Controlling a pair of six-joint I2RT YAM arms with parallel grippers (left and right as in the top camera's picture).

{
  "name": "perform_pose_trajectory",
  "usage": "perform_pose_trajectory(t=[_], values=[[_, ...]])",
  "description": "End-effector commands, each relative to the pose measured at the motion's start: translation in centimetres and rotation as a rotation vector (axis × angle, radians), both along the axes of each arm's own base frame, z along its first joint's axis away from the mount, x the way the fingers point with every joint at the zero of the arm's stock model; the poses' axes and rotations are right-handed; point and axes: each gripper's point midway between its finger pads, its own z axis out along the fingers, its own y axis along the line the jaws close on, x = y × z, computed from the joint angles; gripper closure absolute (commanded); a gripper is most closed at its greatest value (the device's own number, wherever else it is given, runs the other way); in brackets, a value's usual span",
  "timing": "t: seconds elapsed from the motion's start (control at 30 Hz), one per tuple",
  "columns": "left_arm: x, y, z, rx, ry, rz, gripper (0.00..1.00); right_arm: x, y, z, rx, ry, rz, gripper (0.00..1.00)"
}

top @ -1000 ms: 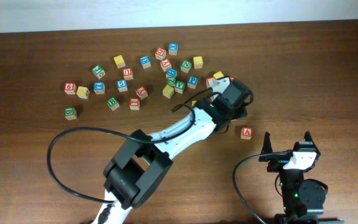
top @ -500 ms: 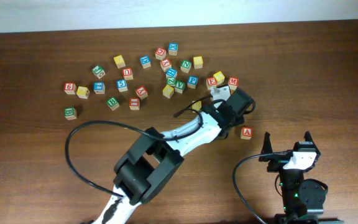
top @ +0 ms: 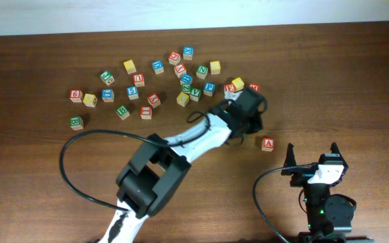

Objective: Spell out RSS
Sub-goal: 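Carry the R block left and place it in the open area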

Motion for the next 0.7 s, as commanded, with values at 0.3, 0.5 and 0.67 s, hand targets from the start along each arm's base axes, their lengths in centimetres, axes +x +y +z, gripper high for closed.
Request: perform_pose_trajectory(t=[0.3,0.5,0.67], values=[[-0.8,2.3,7.8,-0.419,0.2,-0.336,0.79,0.0,-0.2,-0.3,0.003,0.004,-0.012,0.02],[1.1,14.5,20.5,-0.37,-0.069,-0.289,0.79,0.0,-0.2,-0.3,0.003,0.004,-0.012,0.02],[-0.8,30.7,13.9,0.274,0.098,0.035,0.77,0.0,-0.2,-0.3,0.003,0.004,-0.012,0.02]])
